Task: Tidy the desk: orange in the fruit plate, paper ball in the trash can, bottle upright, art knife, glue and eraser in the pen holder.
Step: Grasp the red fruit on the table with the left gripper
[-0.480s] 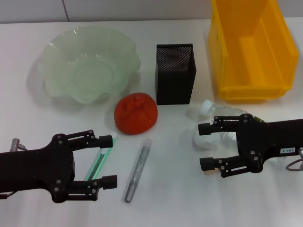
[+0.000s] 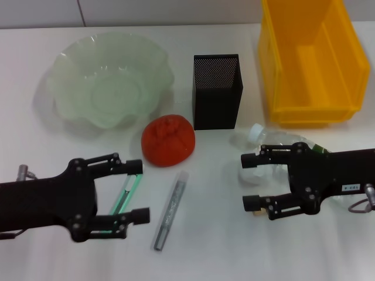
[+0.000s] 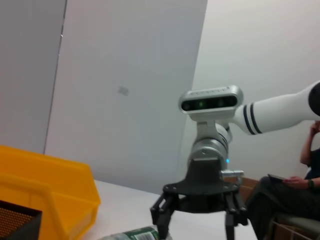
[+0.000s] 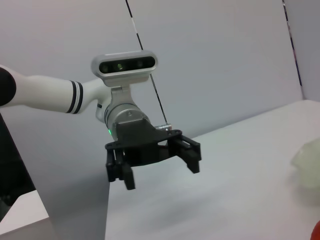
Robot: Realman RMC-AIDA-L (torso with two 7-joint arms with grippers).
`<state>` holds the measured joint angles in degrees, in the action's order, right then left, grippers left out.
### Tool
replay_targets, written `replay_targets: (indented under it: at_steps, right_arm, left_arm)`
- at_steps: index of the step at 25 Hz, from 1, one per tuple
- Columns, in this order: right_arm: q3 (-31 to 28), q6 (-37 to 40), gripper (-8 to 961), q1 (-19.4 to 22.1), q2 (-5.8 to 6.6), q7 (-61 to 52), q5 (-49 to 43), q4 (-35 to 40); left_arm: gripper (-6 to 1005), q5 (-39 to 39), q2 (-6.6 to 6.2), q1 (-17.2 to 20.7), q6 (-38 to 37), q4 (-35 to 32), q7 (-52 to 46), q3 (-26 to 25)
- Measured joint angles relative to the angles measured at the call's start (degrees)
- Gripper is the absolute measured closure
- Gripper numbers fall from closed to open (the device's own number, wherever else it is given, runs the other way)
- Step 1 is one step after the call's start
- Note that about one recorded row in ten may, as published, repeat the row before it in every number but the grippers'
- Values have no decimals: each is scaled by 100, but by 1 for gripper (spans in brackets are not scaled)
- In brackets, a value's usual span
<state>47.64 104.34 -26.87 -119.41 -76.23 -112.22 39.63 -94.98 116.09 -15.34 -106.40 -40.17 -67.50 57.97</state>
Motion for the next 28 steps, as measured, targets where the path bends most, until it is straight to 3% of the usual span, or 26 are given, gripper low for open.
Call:
replay_targets:
  at_steps: [2, 7, 9, 12, 15, 17, 28]
  right_arm:
    - [-48, -24, 120, 26, -1, 224, 143, -155]
    - [-70, -169, 119, 201, 1, 887, 630, -616]
    - [-71, -201, 119, 256, 0, 945, 637, -637]
    - [-71, -225, 119, 458, -4, 1125, 666, -687]
    - [-82, -210, 119, 534, -2, 1143, 672, -691]
    - [-107, -190, 119, 594, 0, 1145, 673, -693]
    - [-132, -176, 120, 679, -3, 1161, 722, -838]
  left_arm:
    - [192, 2, 142, -58, 175, 1, 152, -9]
    - [194, 12, 255, -298, 554, 194, 365, 117]
    - [194, 12, 255, -298, 554, 194, 365, 117]
    - [196, 33, 256, -677, 1002, 747, 367, 114]
    - [197, 33, 256, -677, 1002, 747, 367, 114]
    - [198, 26, 279, -969, 1615, 1074, 536, 135]
    - [202, 112, 307, -1314, 2225, 1571, 1177, 169]
